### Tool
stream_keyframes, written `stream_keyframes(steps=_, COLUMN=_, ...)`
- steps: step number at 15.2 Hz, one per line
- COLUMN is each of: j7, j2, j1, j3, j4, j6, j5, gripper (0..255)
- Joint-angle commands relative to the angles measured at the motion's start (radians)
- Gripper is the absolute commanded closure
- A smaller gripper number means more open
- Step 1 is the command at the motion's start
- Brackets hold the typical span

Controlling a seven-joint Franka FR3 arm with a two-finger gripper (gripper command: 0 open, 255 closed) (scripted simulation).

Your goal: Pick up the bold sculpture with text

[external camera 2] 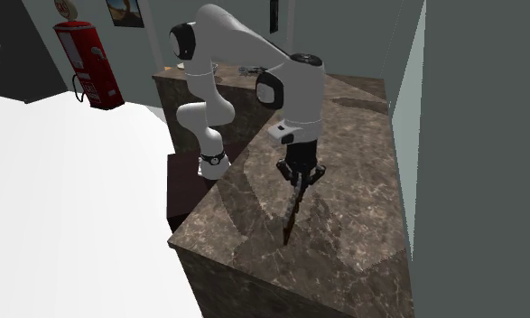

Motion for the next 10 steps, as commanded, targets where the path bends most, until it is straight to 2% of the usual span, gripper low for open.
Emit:
stream_keyframes(steps=1, j7=0.0, j2=-0.004, j1=0.001, j3=0.001, j4=0.022, j6=-0.025, j5=0.002, gripper=255)
stream_keyframes(steps=8, j7=-0.009, j2=-0.016, j1=0.0, j3=0.001, j4=0.103, j6=-0.117, j5=0.011, gripper=255)
stream_keyframes(steps=10, j7=-0.009, j2=-0.016, j1=0.0, j3=0.001, j4=0.104, j6=-0.119, j5=0.011, gripper=255)
